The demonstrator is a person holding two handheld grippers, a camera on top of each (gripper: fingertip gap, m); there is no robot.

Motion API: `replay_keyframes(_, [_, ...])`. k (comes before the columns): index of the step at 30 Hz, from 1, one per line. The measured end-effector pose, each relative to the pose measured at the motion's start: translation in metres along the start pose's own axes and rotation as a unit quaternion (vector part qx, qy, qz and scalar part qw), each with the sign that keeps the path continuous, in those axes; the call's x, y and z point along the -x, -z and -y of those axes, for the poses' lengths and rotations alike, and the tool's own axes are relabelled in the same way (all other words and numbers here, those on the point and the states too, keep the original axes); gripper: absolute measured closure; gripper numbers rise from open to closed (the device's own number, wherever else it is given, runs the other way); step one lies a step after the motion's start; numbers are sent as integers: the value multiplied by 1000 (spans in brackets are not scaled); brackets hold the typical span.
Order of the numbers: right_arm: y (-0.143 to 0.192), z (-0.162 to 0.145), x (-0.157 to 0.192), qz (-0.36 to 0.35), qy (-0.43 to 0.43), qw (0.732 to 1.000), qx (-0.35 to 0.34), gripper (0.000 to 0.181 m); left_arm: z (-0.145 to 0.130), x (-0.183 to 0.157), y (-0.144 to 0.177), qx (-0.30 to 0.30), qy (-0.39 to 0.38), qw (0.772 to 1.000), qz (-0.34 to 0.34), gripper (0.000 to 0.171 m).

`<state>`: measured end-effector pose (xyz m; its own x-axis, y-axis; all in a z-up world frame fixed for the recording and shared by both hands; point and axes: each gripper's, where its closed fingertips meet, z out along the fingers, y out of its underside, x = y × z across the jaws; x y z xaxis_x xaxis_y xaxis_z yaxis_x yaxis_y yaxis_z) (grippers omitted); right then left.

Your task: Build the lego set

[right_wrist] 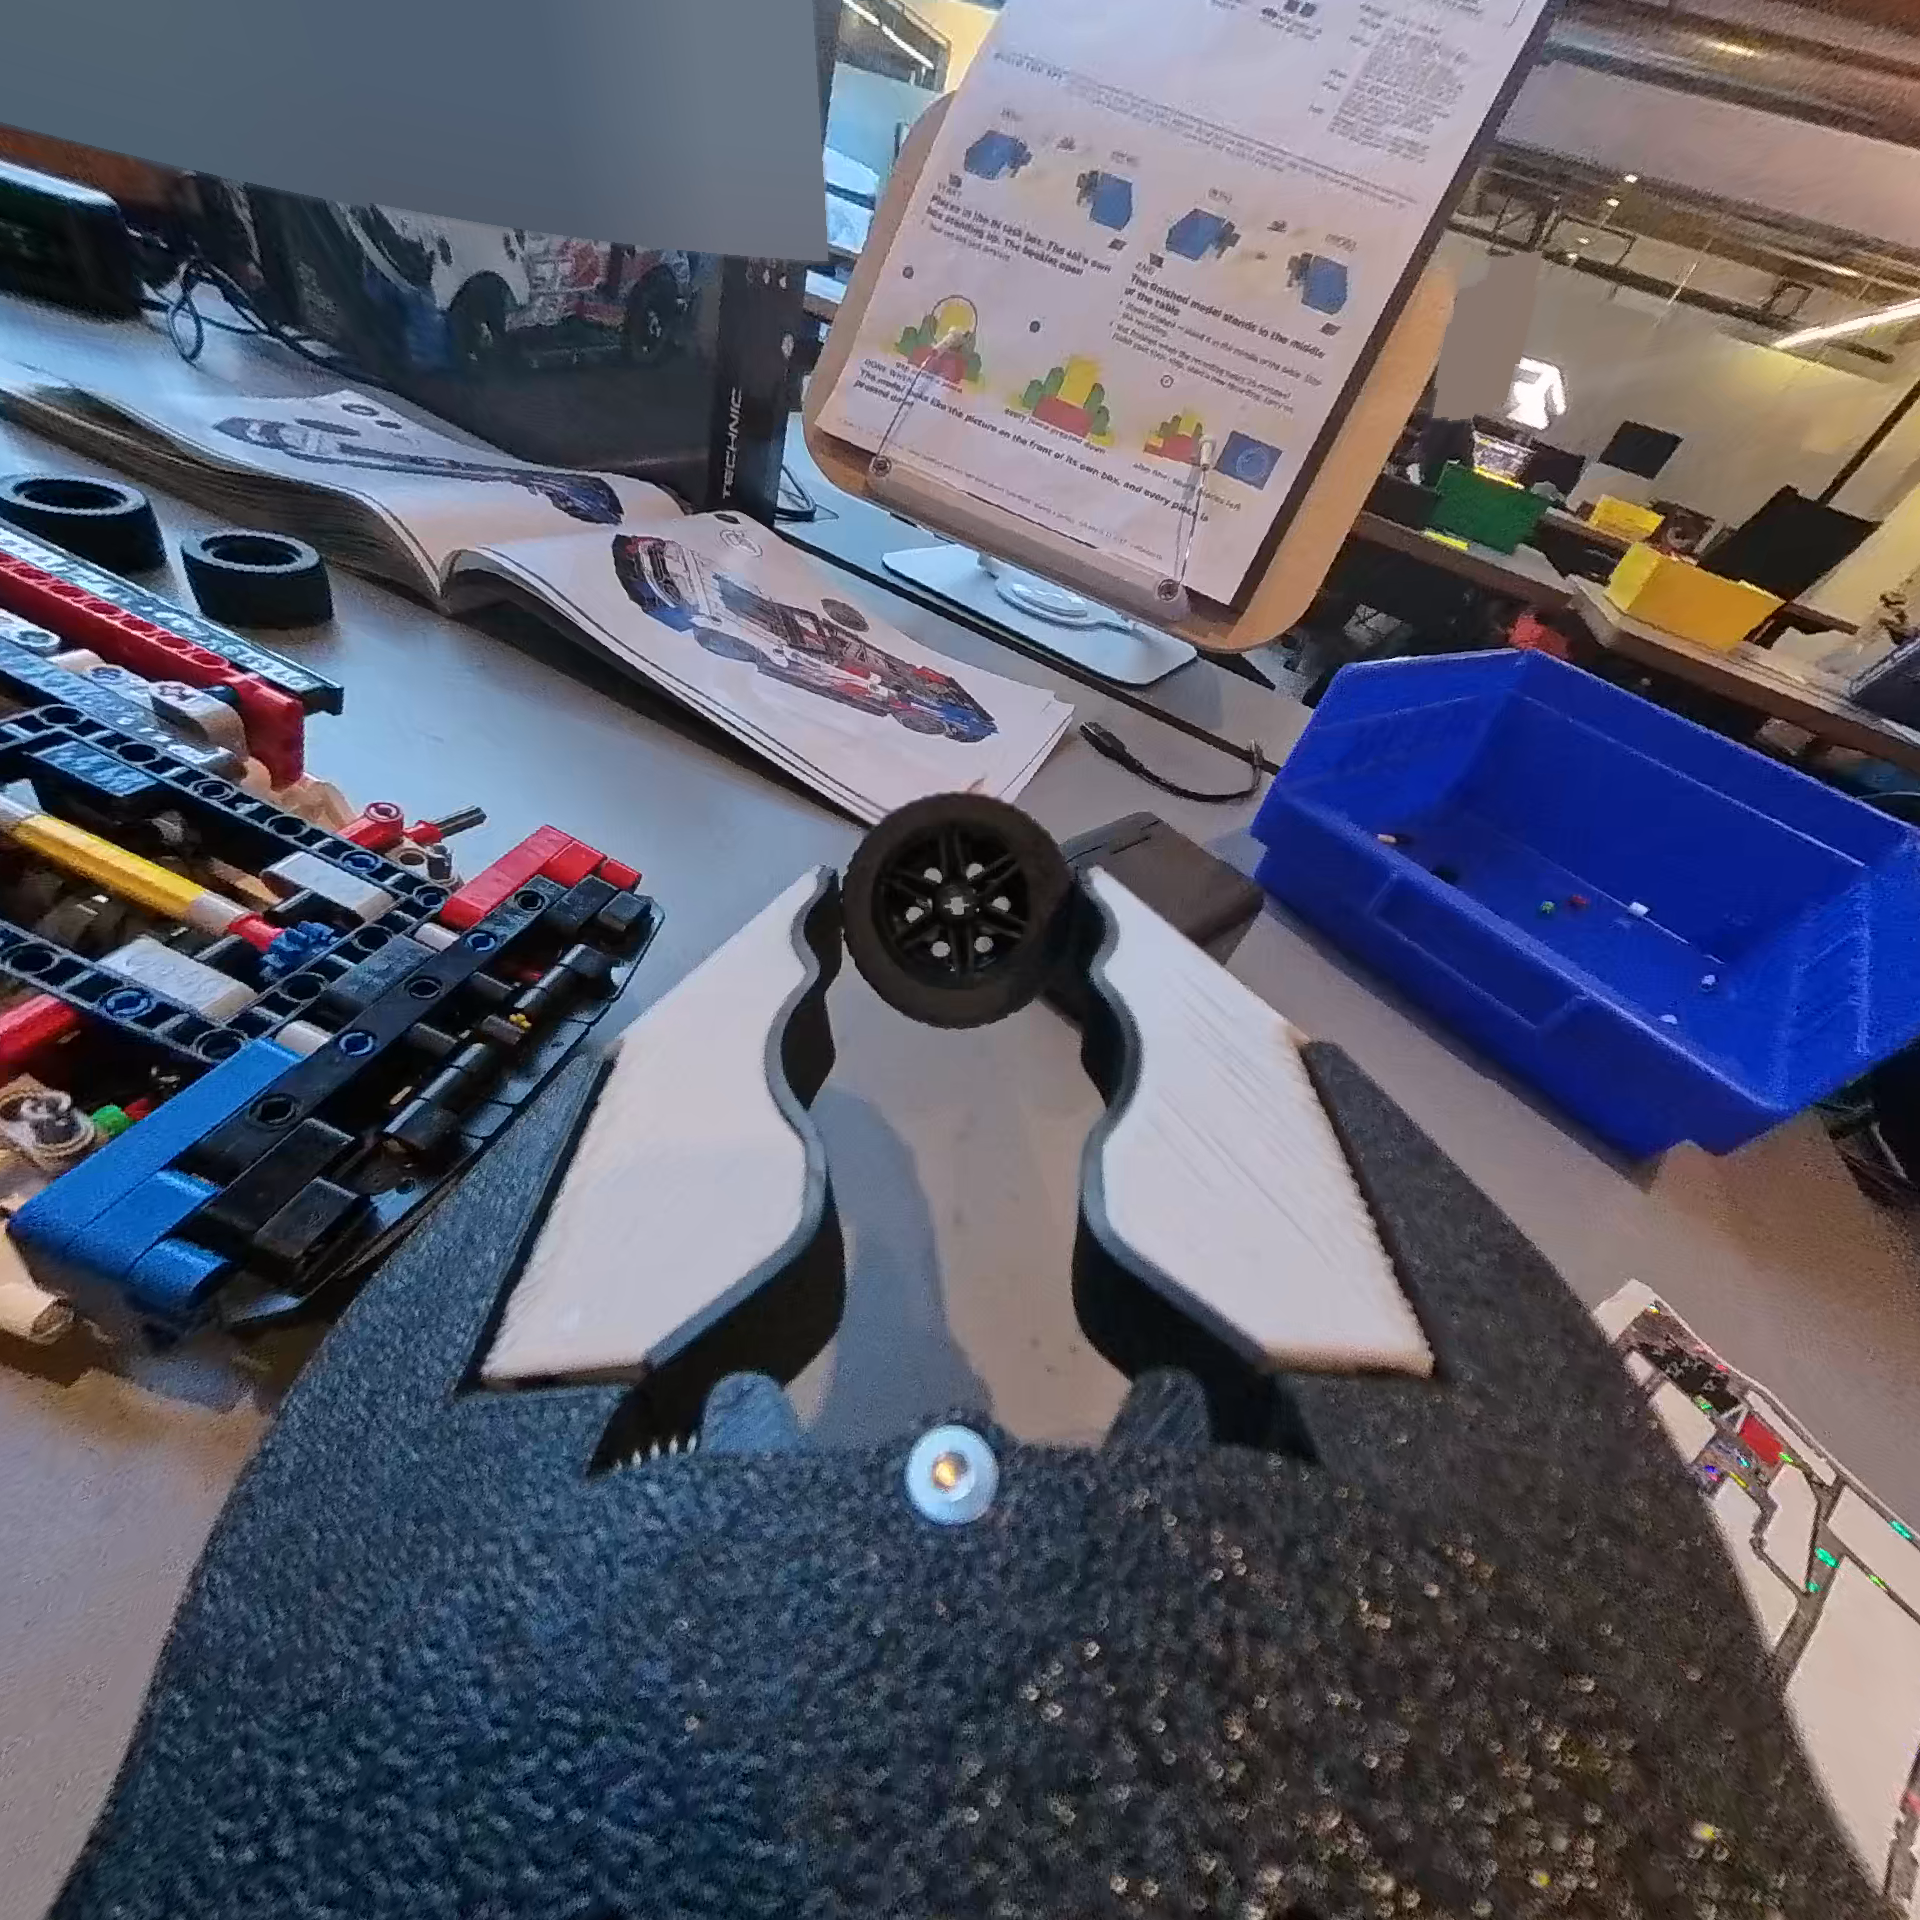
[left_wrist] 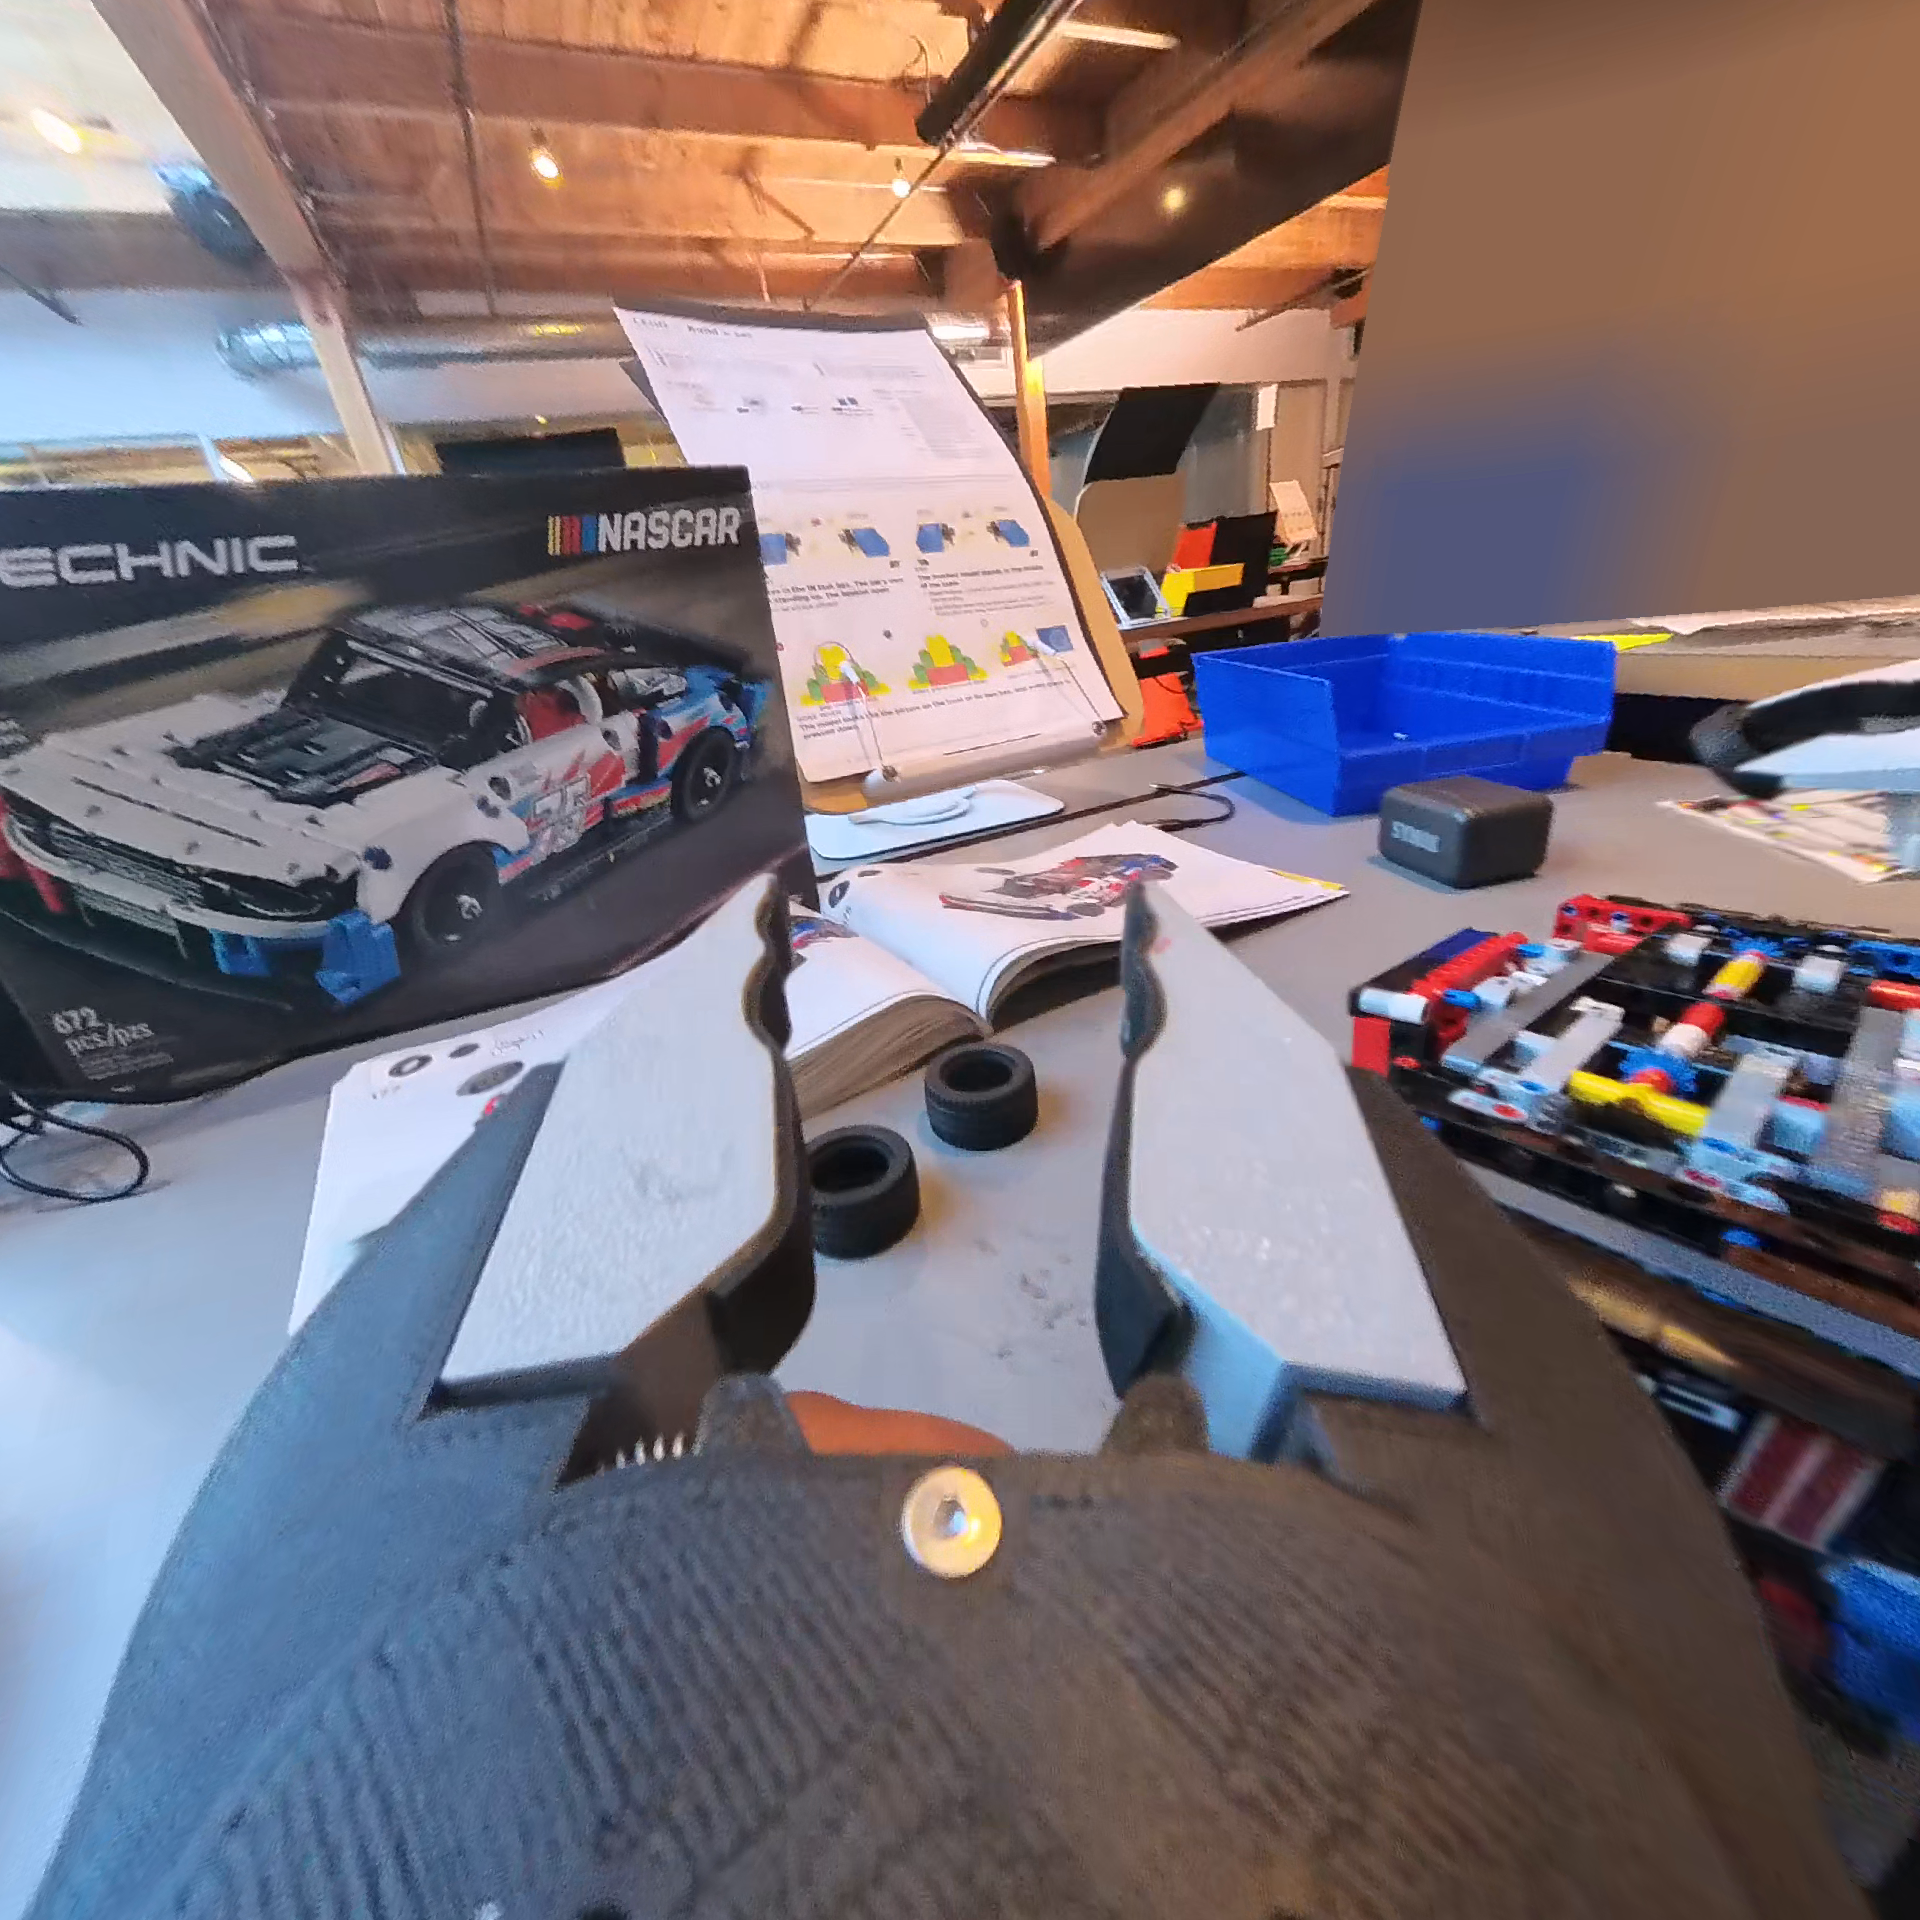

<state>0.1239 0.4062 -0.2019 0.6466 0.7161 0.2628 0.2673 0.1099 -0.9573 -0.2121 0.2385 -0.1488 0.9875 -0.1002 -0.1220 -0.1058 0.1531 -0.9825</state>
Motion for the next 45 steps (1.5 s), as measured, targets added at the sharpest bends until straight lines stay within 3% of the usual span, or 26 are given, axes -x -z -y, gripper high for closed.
replay_keyframes(12, [-3,-3,9,12,23,1000,11,142,-10,-28,-12,4,-95,995,-35,124])
replay_keyframes(15, [-3,-2,8,15,18,1000,7,141,-8,-35,-10,-8,-116,992,-41,134])
replay_keyframes(25, [1,3,2,2,6,1000,-12,142,-24,-60,-14,35,-133,984,-109,142])
replay_keyframes(30, [2,3,3,3,8,1000,-14,142,-23,-71,-8,23,-110,984,-136,160])
replay_keyframes(35, [1,3,5,8,12,1000,-11,141,-20,-66,-9,27,-65,985,-156,137])
replay_keyframes(41, [0,3,11,16,29,999,-11,142,-13,-40,-15,30,0,989,-146,125])
replay_keyframes(45, [10,15,26,34,53,997,-35,142,4,-30,-16,39,-32,992,-116,122])
